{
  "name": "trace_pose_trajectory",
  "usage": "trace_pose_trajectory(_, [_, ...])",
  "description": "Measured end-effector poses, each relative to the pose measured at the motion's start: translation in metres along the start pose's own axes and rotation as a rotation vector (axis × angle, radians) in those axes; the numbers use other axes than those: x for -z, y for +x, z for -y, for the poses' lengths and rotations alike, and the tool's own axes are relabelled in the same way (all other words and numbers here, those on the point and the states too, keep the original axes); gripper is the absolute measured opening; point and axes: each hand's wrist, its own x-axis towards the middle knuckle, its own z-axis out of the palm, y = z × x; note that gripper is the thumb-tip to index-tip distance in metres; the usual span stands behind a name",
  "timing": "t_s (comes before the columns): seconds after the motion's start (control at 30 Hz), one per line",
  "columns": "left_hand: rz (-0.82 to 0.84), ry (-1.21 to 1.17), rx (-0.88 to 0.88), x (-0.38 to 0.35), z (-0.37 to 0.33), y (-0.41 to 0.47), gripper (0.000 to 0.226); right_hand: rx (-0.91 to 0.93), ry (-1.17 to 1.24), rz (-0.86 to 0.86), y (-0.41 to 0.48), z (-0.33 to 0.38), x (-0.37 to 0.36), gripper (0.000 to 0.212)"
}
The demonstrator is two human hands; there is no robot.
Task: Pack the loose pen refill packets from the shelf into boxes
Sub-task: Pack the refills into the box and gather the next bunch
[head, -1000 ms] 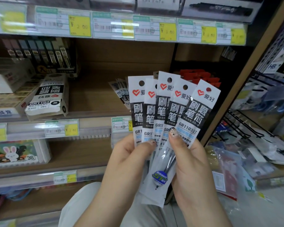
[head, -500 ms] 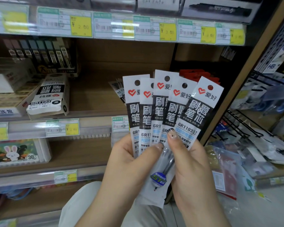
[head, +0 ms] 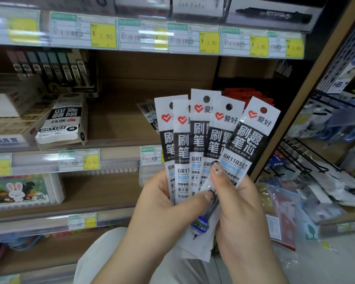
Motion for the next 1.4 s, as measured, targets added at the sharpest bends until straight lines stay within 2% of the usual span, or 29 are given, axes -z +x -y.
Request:
trace_pose_trajectory(0.13, [0.039, 0.093, 0.039, 0.004, 0.0, 0.003, 0.029, -0.063, 0.08, 0.008, 0.0, 0.001, 0.006, 0.018])
trace_pose_trajectory(0.23, [0.223, 0.197, 0.091, 0.005, -0.005, 0.009, 0.031, -0.098, 0.119, 0.088, 0.002, 0.004, 0.012, 0.04])
trace_pose_trajectory(0.4, [0.403, 0.587, 0.116, 0.009, -0.016, 0.028, 0.017, -0.083, 0.03, -0.033, 0.013, 0.006, 0.026, 0.047])
trace_pose_trajectory(0.53, [0.427, 0.649, 0.126, 0.003, -0.027, 0.045, 0.024, -0.126, 0.104, -0.138, 0.018, 0.008, 0.035, 0.05])
trace_pose_trajectory(0.6, [0.433, 0.75, 0.102, 0.004, -0.034, 0.052, 0.02, -0.145, 0.104, -0.19, 0.019, 0.007, 0.037, 0.049])
trace_pose_trajectory(0.67, [0.331, 0.907, 0.004, 0.013, -0.04, 0.065, 0.016, -0.144, 0.11, -0.247, 0.02, 0.007, 0.04, 0.045])
trace_pose_trajectory(0.73, [0.111, 1.102, -0.104, 0.027, -0.046, 0.089, 0.009, -0.141, 0.095, -0.292, 0.02, 0.006, 0.043, 0.044])
trace_pose_trajectory(0.8, [-0.044, 1.315, -0.076, 0.04, -0.045, 0.12, 0.013, -0.148, 0.083, -0.303, 0.019, 0.004, 0.045, 0.044])
trace_pose_trajectory(0.83, [-0.075, 1.398, 0.006, 0.045, -0.04, 0.135, 0.016, -0.154, 0.077, -0.3, 0.018, 0.003, 0.045, 0.046])
trace_pose_trajectory(0.93, [-0.069, 1.496, 0.288, 0.05, -0.022, 0.17, 0.023, -0.144, 0.076, -0.3, 0.014, 0.001, 0.04, 0.053])
trace_pose_trajectory(1.0, [-0.076, 1.51, 0.361, 0.055, -0.009, 0.185, 0.03, -0.127, 0.091, -0.303, 0.013, 0.0, 0.038, 0.055])
trace_pose_trajectory(1.17, [-0.101, 1.581, 0.44, 0.06, 0.005, 0.199, 0.044, -0.08, 0.032, -0.351, 0.012, -0.002, 0.041, 0.052])
trace_pose_trajectory(1.33, [-0.103, 1.578, 0.449, 0.059, 0.003, 0.202, 0.032, -0.087, 0.01, -0.343, 0.01, -0.005, 0.045, 0.067])
trace_pose_trajectory(1.4, [-0.109, 1.544, 0.445, 0.057, 0.001, 0.203, 0.025, -0.081, 0.022, -0.348, 0.01, -0.006, 0.046, 0.066])
